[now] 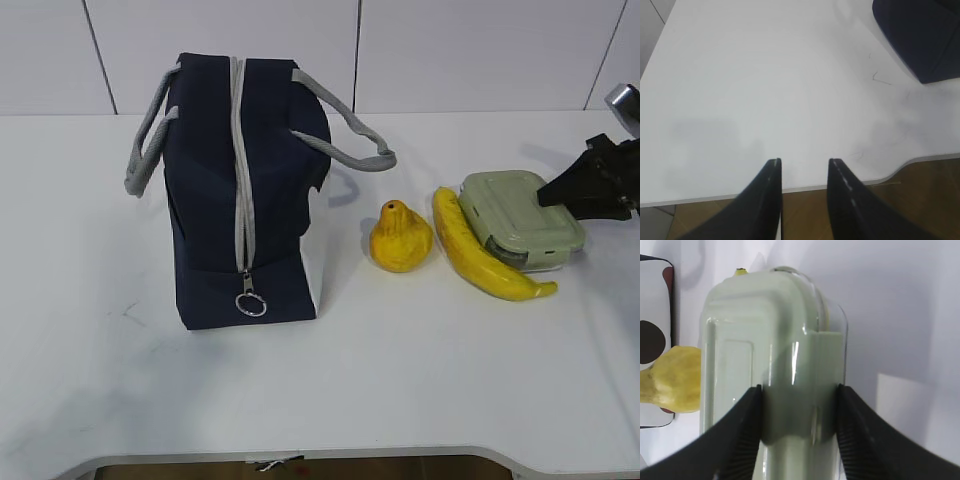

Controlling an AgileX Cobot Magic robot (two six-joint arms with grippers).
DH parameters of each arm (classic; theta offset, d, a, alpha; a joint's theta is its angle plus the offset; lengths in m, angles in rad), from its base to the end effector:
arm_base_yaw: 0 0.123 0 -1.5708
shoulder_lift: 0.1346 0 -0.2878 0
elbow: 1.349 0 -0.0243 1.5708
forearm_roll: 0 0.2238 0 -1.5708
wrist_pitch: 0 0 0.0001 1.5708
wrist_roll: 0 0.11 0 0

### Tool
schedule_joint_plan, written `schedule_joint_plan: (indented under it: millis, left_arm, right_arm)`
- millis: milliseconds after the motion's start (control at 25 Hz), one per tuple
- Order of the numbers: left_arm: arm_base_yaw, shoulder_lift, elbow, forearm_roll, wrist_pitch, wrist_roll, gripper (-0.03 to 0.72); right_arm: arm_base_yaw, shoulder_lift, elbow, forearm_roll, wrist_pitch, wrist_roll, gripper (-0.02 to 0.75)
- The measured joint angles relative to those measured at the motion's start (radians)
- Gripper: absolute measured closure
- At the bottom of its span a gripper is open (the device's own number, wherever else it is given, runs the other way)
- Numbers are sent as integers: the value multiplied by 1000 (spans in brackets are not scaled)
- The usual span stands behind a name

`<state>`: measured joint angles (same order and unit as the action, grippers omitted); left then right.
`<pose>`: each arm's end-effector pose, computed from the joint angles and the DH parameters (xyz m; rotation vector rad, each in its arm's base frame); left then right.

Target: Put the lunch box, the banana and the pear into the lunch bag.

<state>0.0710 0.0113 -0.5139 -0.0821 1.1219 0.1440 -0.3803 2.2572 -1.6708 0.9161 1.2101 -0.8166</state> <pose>-0.0171 -0.0094 0.2539 0.0836 2.0985 0.0303 0.4228 -0.0811 0.1597 -0.0388 2.5880 1.0400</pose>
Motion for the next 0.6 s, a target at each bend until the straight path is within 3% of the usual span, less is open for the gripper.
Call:
schedule_joint_plan:
  millis: [600]
  left_arm:
    - [0,0,0,0,0,0,452]
  right_arm:
    - [0,0,-2,-2,0,-2,394]
